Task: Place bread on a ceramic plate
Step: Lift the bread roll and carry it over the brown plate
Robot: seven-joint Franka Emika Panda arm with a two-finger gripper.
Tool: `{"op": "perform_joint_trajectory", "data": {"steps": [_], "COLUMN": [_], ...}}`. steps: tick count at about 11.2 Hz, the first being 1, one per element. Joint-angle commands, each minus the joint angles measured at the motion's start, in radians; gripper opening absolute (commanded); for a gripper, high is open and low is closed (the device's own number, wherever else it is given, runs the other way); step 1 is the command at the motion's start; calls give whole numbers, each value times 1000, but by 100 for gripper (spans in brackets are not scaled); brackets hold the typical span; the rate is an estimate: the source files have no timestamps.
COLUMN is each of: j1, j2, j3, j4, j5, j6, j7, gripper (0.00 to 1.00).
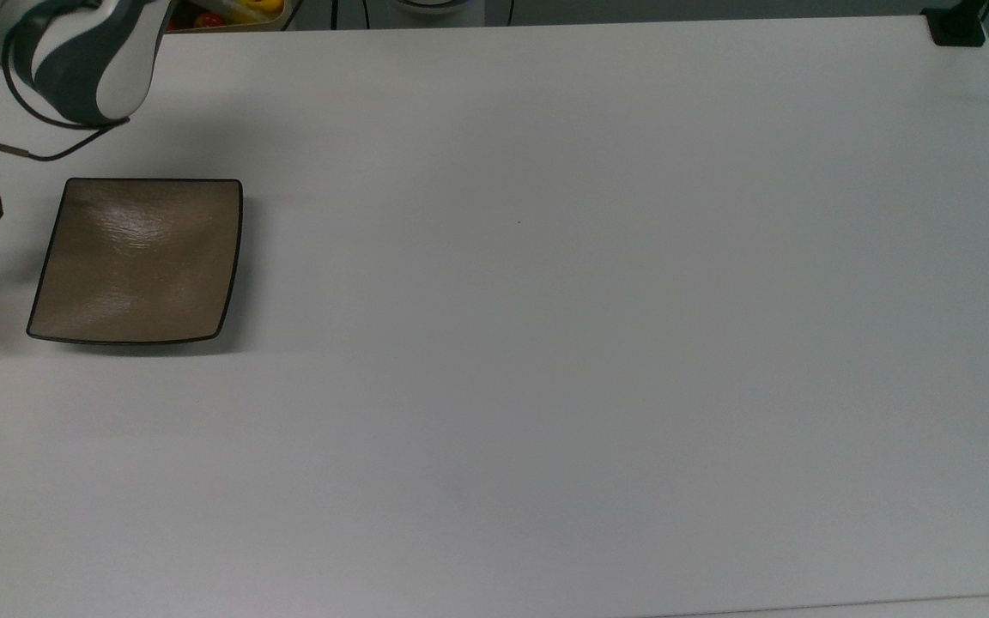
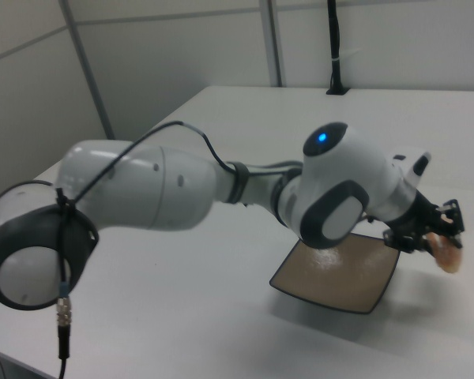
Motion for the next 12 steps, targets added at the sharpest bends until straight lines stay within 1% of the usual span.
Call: {"op": "perform_joint_trajectory", "data": {"steps": [1, 2, 4, 6, 8, 9, 10, 11, 12], "j1": [5, 7, 17, 77, 108, 115, 117, 119, 128], "j2": [-179, -217, -262, -262, -238, -224, -204, -195, -187], "j3": [46, 54, 77, 79, 88, 94, 101, 105, 105], "j4": [-132, -161, -199, -204, -218, -218, -215, -213, -212], "j5": [23, 23, 23, 15, 11, 11, 6, 5, 3], "j6": [-187, -254, -327, -394, -389, -384, -379, -373, -373], "j7": [57, 70, 89, 130, 169, 172, 172, 172, 172], "gripper": [47, 47, 48, 48, 48, 56, 61, 70, 83]}}
